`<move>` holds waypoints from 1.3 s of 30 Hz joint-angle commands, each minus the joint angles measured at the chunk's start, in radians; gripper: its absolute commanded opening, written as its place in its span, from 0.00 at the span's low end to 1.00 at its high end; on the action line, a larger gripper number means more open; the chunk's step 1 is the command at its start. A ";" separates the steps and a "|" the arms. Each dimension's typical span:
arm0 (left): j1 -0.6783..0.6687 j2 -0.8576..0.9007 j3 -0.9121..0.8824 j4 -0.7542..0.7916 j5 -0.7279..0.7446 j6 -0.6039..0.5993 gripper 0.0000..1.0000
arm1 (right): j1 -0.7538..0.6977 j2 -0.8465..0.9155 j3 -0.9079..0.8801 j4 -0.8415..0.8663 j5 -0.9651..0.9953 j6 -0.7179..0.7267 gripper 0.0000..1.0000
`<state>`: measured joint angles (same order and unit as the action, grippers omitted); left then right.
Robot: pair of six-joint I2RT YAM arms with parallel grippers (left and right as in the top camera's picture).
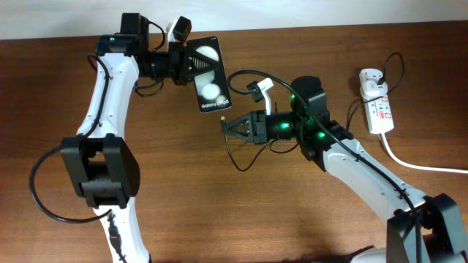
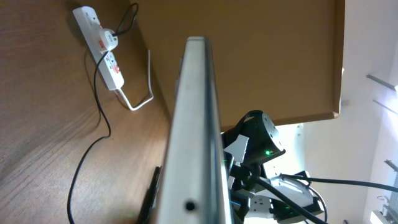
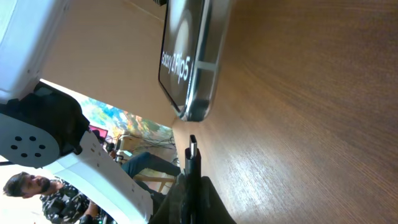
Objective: Plug charger to phone and switch on socket
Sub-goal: 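Carry the cable plug toward the phone's bottom port held by the left gripper, then push the USB-C plug into the phone's bottom port with the right gripper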
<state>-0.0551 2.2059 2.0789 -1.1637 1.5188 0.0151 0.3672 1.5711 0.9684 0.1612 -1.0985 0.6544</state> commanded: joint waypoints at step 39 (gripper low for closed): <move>-0.047 -0.007 0.016 0.011 0.012 0.000 0.00 | -0.002 0.006 0.002 0.056 -0.012 0.032 0.04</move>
<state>-0.1028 2.2059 2.0789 -1.1538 1.5028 0.0151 0.3672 1.5723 0.9684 0.2108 -1.1164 0.6846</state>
